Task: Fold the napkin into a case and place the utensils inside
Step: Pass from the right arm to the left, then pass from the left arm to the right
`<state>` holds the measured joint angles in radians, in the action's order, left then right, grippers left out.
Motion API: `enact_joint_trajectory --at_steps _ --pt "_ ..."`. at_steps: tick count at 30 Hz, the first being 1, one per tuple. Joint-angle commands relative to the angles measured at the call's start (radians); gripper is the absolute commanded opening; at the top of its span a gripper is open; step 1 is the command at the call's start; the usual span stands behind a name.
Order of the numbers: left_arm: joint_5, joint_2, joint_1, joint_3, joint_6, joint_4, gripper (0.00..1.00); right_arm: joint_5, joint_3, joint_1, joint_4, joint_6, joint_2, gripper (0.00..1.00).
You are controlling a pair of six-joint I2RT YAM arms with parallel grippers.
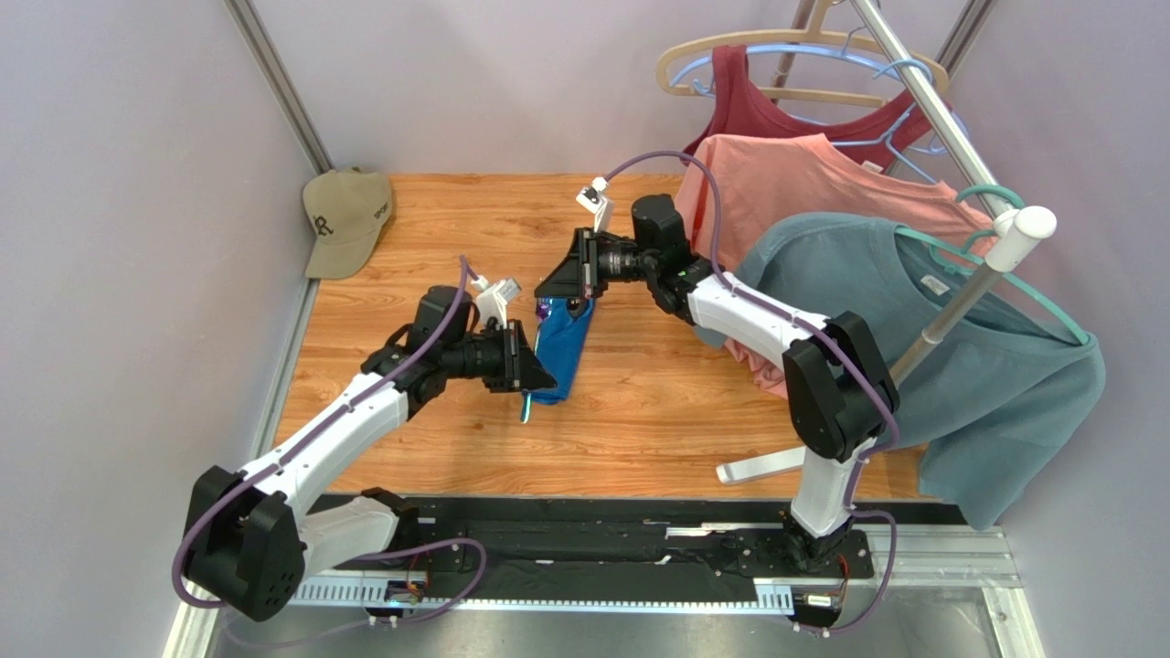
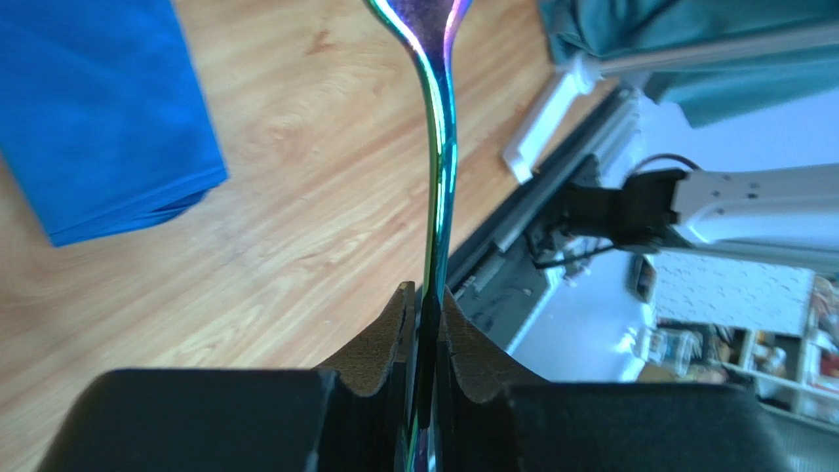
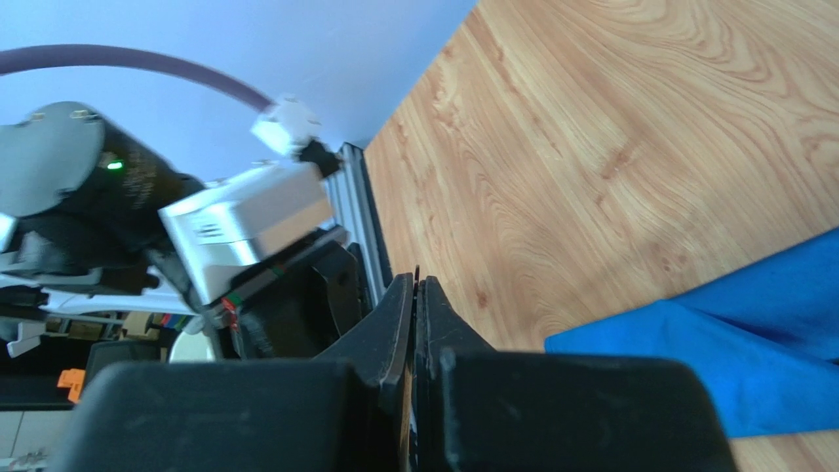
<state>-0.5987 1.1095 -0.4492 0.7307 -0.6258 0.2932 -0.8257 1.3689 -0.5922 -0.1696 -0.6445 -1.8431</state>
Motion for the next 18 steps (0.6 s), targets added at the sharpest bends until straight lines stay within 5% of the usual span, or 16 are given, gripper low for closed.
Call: enact_joint_trajectory --at_steps 1,2,7,18 --pt "-0.144 0.001 -0.002 -0.010 -0.062 -0.122 0.02 -0.049 -0.045 -0.003 -0.220 -0.066 0.079 0.00" --pt "-0.104 -0.008 -0.002 -0.004 -0.045 -0.097 0.00 -0.043 -0.039 -0.001 -0.191 -0.048 0.081 0.00" --pt "0.011 -0.077 -0.002 0.029 0.041 0.050 0.00 0.059 0.033 -0.003 0.128 0.100 0.102 0.36" --pt "-0.033 -0.097 -0.002 -0.002 0.005 0.006 0.00 -0.030 -0.019 -0.015 -0.048 0.011 0.074 0.28"
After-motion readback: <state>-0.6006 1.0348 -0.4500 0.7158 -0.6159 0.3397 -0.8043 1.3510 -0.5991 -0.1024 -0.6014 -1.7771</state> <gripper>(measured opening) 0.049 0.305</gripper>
